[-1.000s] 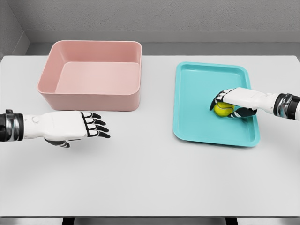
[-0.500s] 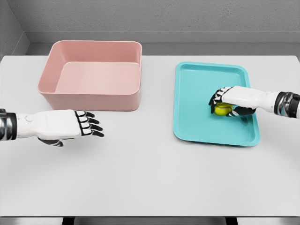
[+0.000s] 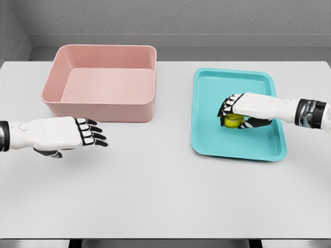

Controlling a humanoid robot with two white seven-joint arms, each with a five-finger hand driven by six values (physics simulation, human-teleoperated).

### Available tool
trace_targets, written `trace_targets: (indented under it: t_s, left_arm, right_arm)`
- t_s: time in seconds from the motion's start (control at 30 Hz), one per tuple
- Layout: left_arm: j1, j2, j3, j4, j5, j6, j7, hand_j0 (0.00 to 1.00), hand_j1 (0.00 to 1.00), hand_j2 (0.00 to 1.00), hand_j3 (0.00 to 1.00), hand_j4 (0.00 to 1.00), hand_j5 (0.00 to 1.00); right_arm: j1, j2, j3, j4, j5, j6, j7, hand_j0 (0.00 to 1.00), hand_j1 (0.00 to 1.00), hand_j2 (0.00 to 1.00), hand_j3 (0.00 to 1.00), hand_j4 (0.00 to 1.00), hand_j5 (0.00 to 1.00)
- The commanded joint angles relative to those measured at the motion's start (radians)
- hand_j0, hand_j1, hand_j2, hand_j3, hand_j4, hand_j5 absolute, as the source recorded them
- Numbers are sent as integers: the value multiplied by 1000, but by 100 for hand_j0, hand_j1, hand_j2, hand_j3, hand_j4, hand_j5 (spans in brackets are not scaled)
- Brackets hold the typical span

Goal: Put the tennis from the blue tray into the pink basket with both arms

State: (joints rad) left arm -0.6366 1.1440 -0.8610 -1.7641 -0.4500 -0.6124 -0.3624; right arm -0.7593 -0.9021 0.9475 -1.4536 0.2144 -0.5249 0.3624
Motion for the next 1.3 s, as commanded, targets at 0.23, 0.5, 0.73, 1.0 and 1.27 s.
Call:
trace_targets:
  t_s: [0.23,0.5,0.73,1.0,1.27]
  left_arm:
    - [5,10,17,0,7,2,0,100,100,100,100,100,100]
    - [14,10,50,0,5,2,0,100,100,100,100,100,100]
    - [37,6,54,0,5,2,-1,100,100,100,100,100,100]
    - [41,-1,74,0,14,2,20,100,100,100,100,100,100]
    - [44,10,66,2,4,2,204,100,100,100,100,100,100]
  right_arm:
    - [-9,0,-3,-108,-12,2,-3,51,51,51,51,51,51]
    - [-12,52,-1,-136,-12,2,6,51,51,51,51,51,51]
    - [-11,121,14,-163,-12,2,29,51,51,51,51,51,51]
    - [-12,216,68,-177,-12,0,61,51,51,51,51,51,51]
    - [-15,281,82,-174,-12,5,64,51,51,51,51,51,51]
